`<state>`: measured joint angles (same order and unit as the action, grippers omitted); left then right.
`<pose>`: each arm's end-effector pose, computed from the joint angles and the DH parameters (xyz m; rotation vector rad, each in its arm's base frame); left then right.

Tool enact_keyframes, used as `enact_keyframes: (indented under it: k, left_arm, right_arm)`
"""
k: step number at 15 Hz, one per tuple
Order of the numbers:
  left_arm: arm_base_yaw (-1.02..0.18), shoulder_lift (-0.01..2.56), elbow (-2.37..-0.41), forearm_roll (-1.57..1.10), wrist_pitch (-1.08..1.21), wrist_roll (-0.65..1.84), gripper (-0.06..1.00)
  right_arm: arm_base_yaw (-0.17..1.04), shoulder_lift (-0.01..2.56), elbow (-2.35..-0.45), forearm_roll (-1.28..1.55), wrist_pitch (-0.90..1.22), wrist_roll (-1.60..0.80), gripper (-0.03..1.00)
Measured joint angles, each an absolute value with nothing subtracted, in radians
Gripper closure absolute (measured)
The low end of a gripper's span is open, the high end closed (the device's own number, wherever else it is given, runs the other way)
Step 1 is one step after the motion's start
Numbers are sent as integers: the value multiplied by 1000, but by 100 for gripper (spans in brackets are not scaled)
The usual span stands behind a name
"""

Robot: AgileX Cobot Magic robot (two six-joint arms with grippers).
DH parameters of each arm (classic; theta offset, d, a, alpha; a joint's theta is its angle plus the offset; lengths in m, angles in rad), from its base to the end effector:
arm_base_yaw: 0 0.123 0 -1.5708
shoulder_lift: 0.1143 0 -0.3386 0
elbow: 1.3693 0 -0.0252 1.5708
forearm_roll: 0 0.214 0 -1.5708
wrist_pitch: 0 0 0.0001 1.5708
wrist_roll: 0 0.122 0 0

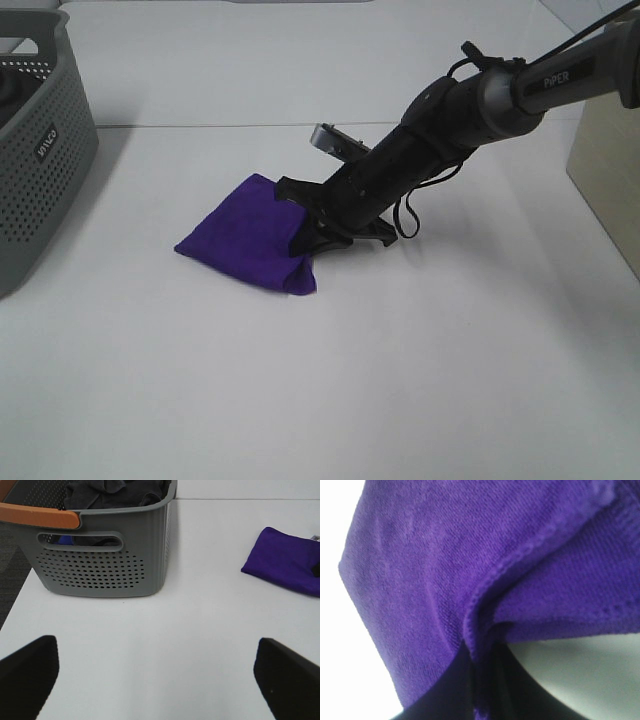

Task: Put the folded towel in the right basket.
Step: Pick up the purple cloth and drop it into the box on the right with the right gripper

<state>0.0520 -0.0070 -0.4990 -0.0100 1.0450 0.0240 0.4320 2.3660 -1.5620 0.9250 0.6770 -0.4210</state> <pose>-0.0634 -0.0044 0.2464 -0.0279 2.0226 0.0362 0.4162 0.2592 0.1122 -0.2273 2.8299 0.9274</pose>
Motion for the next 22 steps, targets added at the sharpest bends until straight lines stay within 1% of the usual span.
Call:
enact_keyframes:
  k: [1, 5, 8, 10, 12, 14, 15, 16, 17, 18, 19, 22]
  left_arm:
    - [52, -7, -499, -10, 1045, 24, -5]
    - [52, -7, -499, -10, 1045, 24, -5]
    - [52, -7, -499, -10, 1045, 24, -5]
    - [52, -7, -499, -10, 1045, 24, -5]
    - [52, -7, -499, -10, 1045, 24, -5]
    - [52, -7, -499, -10, 1045, 24, -5]
    - [52, -7, -499, -10, 1045, 24, -5]
    - [52, -7, -499, -10, 1045, 24, -5]
    - [52, -7, -499, -10, 1045, 24, -5]
    - [52, -7, -499, -10, 1045, 24, -5]
    - [52, -7, -499, -10, 1045, 24, -5]
    - [52, -7, -499, -10, 1045, 24, -5]
  right_arm:
    - [432, 2336, -1570, 865, 730, -406, 90]
    - [432, 2190, -1633, 844, 811, -405, 90]
    - [429, 2072, -1710, 741, 902, -360, 90]
    - [398, 1993, -1807, 630, 1000, -292, 90]
    - [333, 1945, -1895, 579, 1069, -255, 90]
    - [200, 1904, -2011, 515, 1120, -210, 90]
    - [50, 1889, -2105, 453, 1160, -163, 90]
    - [11, 1888, -2124, 437, 1170, -156, 90]
    - [-54, 1886, -2149, 416, 1182, -144, 90]
    - [-144, 1884, -2161, 404, 1186, -142, 90]
    - [-174, 1884, -2162, 399, 1192, -142, 90]
    - [-314, 1911, -2162, 324, 1214, -139, 90]
